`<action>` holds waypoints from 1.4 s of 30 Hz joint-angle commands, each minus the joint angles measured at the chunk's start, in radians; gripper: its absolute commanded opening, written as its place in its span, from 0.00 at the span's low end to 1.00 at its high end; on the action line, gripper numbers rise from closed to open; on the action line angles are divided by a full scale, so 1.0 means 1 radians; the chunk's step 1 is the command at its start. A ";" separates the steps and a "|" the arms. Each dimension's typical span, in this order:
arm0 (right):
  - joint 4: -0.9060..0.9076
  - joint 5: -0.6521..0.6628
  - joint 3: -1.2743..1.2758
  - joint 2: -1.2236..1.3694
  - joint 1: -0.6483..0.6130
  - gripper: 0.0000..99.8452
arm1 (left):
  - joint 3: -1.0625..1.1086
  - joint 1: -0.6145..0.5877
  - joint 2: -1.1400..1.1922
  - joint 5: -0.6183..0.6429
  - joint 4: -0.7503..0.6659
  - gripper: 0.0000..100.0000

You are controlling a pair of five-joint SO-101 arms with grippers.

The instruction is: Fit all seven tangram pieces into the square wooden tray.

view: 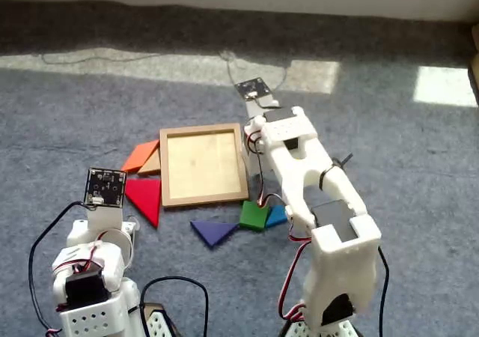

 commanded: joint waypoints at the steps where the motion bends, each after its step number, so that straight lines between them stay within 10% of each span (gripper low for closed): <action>1: -0.024 -0.005 -0.042 -0.012 0.033 0.37 | -0.008 -0.007 -0.007 -0.005 -0.018 0.19; 36: -0.033 0.089 -0.096 0.124 0.094 0.36 | -0.005 -0.005 -0.007 -0.005 -0.018 0.19; 42: -0.013 0.089 -0.105 0.125 0.093 0.22 | -0.005 -0.005 -0.007 -0.006 -0.018 0.19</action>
